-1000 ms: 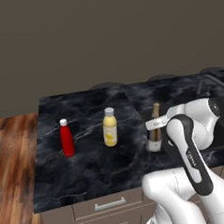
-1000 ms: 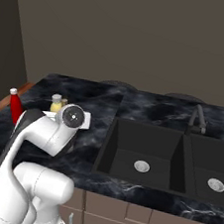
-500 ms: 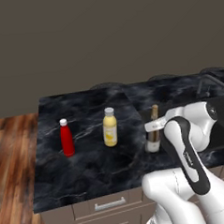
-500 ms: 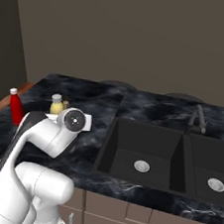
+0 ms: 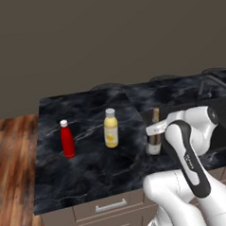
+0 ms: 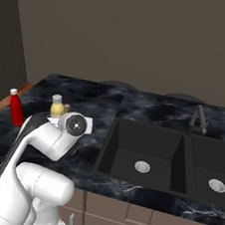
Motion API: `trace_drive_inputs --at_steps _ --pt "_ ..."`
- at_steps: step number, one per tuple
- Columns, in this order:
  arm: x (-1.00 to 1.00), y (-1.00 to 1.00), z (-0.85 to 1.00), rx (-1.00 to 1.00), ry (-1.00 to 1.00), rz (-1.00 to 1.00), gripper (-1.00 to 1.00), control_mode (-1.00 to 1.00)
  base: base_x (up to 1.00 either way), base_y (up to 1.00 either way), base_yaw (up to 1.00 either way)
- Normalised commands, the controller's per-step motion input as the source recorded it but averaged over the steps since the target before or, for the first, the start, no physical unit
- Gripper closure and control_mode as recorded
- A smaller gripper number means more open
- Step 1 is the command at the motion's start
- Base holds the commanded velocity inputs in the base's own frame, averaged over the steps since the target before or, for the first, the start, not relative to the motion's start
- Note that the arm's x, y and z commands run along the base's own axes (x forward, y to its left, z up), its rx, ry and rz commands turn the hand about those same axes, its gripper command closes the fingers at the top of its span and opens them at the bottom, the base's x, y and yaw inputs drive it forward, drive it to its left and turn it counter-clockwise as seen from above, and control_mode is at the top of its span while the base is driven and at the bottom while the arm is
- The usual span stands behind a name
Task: Move the drinks to the dining counter.
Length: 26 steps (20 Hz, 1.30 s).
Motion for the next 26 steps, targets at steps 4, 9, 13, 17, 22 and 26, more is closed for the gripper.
trace_drive_inputs --at_steps 4,9,13,17,22,26 --pt "0.06 0.0 -0.2 0.0 0.0 0.0 1.0 -1.0 0.0 0.0 0.0" --pt "0.09 0.0 -0.24 0.0 0.0 0.0 1.0 -1.0 0.0 0.0 0.0" --pt "0.13 0.01 -0.32 0.0 0.0 0.0 1.0 -1.0 0.0 0.0 0.0" --pt "0.09 0.0 -0.31 0.0 0.0 0.0 1.0 -1.0 0.0 0.0 0.0" --pt "0.0 0.01 -0.3 0.0 -0.03 0.0 1.0 -1.0 0.0 0.0 0.0" --pt "0.0 0.08 -0.31 0.0 -0.07 0.0 1.0 -1.0 0.0 0.0 0.0"
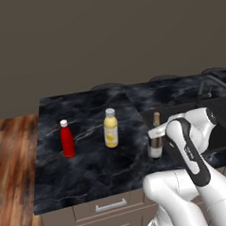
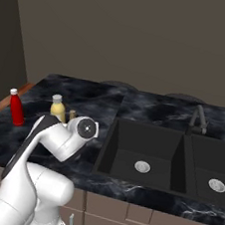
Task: Move the drinks to the dining counter.
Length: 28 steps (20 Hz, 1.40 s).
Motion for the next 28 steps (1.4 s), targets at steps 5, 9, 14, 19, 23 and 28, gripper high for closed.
trace_drive_inputs --at_steps 5,9,14,19,23,28 --pt "0.0 0.17 -0.28 0.0 -0.14 0.0 1.0 -1.0 0.0 0.0 0.0" --pt "0.0 0.3 -0.42 -0.01 -0.17 0.0 1.0 -1.0 0.0 0.0 0.0" --pt "0.0 0.3 -0.48 0.0 -0.11 0.0 -1.0 -1.0 0.0 0.0 0.0" --pt "0.0 0.05 -0.33 0.0 -0.01 0.0 -1.0 -1.0 0.0 0.0 0.0" --pt "0.0 0.0 -0.27 0.0 0.0 0.0 -1.0 -1.0 0.0 0.0 0.0" --pt "0.0 0.02 -0.09 0.0 -0.05 0.0 -1.0 -1.0 0.0 0.0 0.0"
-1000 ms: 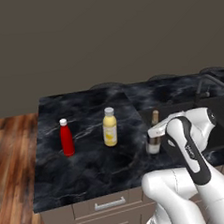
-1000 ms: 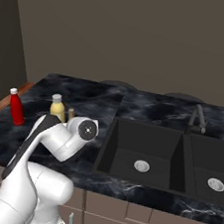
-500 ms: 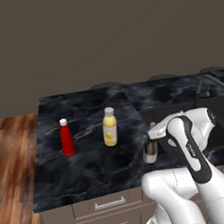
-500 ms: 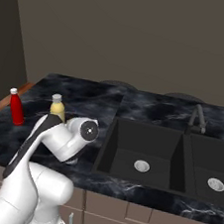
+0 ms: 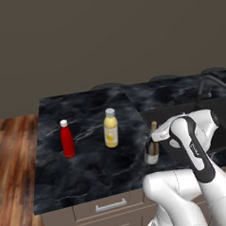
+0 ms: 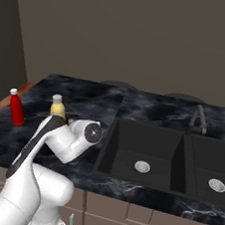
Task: Move the drinks to the dining counter.
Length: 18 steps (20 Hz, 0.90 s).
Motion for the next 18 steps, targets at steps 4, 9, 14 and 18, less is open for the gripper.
trace_drive_inputs --at_steps 4,9,14,18 --pt "0.0 0.04 0.09 0.0 -0.17 0.0 -1.0 -1.0 0.0 0.0 0.0" --pt "-0.28 0.0 0.75 0.0 -0.19 -0.01 -1.0 -1.0 0.0 0.0 0.0" --pt "-0.55 -0.08 1.0 0.0 0.04 -0.13 -1.0 -1.0 0.0 0.0 0.0" --pt "-0.61 -0.02 1.0 0.0 0.25 -0.15 -1.0 -1.0 0.0 0.0 0.0"
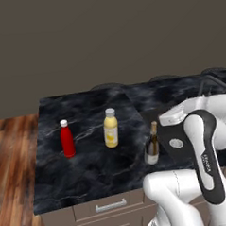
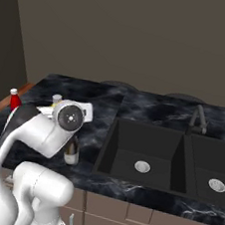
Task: Move the drinks to the dining counter.
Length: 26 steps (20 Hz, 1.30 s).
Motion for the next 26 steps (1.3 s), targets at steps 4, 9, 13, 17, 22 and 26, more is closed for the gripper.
trace_drive_inputs --at_steps 4,9,13,17,22,26 --pt "-0.79 -0.14 0.93 0.0 0.35 -0.22 -1.0 -1.0 0.0 0.0 0.0" --pt "-0.88 -0.25 0.56 0.0 0.3 -0.26 -1.0 -1.0 0.0 0.0 0.0" --pt "-0.8 -0.08 0.14 0.0 0.0 -0.12 -1.0 -1.0 0.0 0.0 0.0" --pt "-0.51 0.03 -0.26 0.0 -0.13 0.0 -1.0 -1.0 0.0 0.0 0.0" --pt "-0.13 0.1 -0.21 -0.02 -0.07 0.0 -1.0 -1.0 0.0 0.0 0.0" --pt "-0.02 0.01 0.0 -0.03 0.05 -0.08 -1.0 -1.0 0.0 0.0 0.0"
